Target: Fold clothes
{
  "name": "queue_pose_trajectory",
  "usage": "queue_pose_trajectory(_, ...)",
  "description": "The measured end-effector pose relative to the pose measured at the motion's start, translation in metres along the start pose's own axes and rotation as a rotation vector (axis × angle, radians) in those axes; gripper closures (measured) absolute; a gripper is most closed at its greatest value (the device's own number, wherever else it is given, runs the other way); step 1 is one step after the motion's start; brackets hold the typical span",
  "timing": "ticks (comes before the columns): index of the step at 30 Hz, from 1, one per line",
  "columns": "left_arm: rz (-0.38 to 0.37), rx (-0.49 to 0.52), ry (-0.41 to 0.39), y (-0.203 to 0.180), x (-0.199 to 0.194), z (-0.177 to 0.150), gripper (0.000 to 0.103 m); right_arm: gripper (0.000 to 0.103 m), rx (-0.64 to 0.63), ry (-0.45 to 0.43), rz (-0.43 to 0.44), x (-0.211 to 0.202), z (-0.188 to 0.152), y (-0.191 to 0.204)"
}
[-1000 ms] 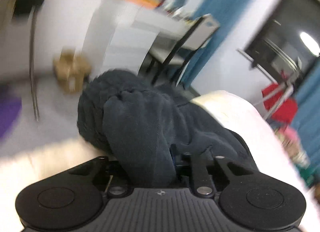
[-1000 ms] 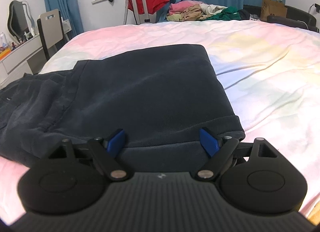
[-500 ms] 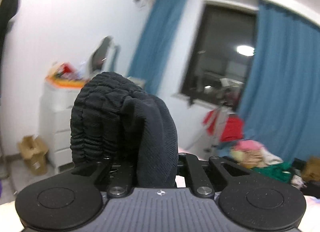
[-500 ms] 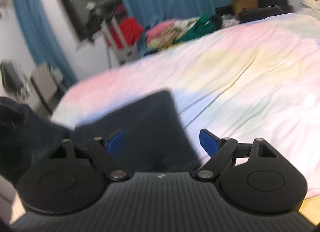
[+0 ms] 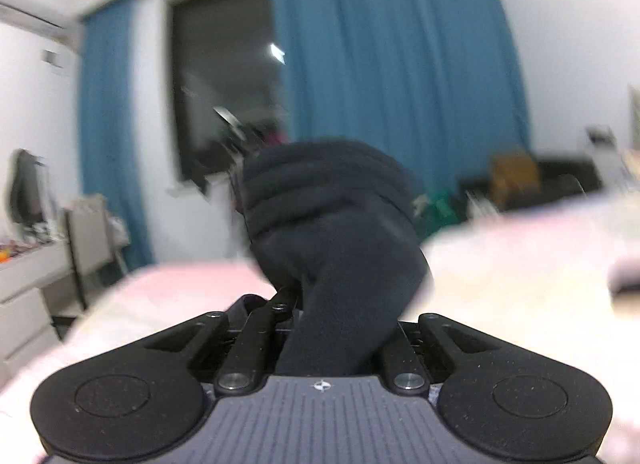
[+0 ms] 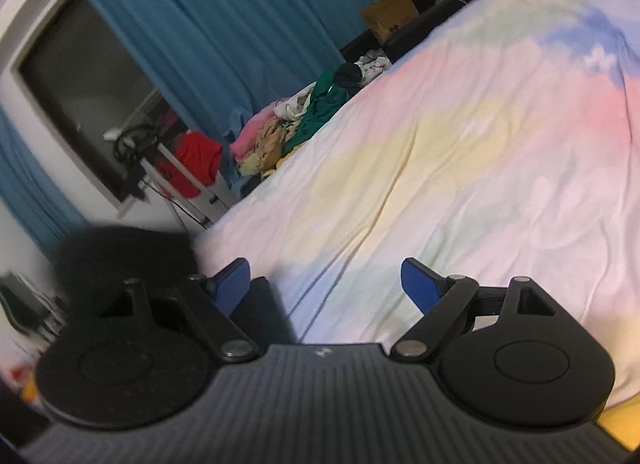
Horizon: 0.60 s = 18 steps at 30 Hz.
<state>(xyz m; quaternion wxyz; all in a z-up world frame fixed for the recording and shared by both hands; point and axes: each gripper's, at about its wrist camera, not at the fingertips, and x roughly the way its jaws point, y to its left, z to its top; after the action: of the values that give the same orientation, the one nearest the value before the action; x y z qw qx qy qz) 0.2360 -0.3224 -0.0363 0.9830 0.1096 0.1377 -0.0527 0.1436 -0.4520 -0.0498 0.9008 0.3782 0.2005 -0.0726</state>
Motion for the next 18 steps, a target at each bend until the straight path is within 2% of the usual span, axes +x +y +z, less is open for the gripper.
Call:
queue_pose_trajectory(2,-0.058,0.053,0.068,-0.018,0.015,-0.018,0.085,0.018,0.027,0.032,0.040,0.006,-0.002,-0.005)
queue_pose_trajectory(4,-0.072,0.106,0.099,-0.028,0.019,-0.026,0.084,0.018,0.050,0.090,0.089,0.016,-0.004,-0.009)
queue_pose_trajectory(6,-0.073,0.112,0.122,-0.031,0.020,-0.026,0.069,0.018,0.115,0.158,0.152,0.029,-0.008,-0.015)
queue_pose_trajectory(7,-0.094,0.091,0.146,-0.027,0.021,-0.023,0.057,0.018,0.162,0.189,0.187,0.036,-0.010,-0.020)
queue_pose_trajectory(9,-0.153,0.060,0.194,-0.017,0.021,-0.019,0.055,0.018,0.215,0.227,0.210,0.044,-0.015,-0.024)
queue_pose_trajectory(12,-0.197,0.094,0.219,-0.001,0.010,-0.018,0.052,0.018,0.207,0.268,0.223,0.052,-0.020,-0.018)
queue_pose_trajectory(13,-0.202,0.099,0.225,0.007,0.006,-0.019,0.041,0.018,0.201,0.279,0.231,0.053,-0.021,-0.016)
queue_pose_trajectory(14,-0.194,0.095,0.227,0.019,-0.001,-0.024,0.023,0.018,0.196,0.291,0.240,0.055,-0.023,-0.015)
queue_pose_trajectory(18,-0.178,0.093,0.224,0.057,-0.026,-0.039,0.018,0.018,0.206,0.345,0.221,0.062,-0.035,-0.010)
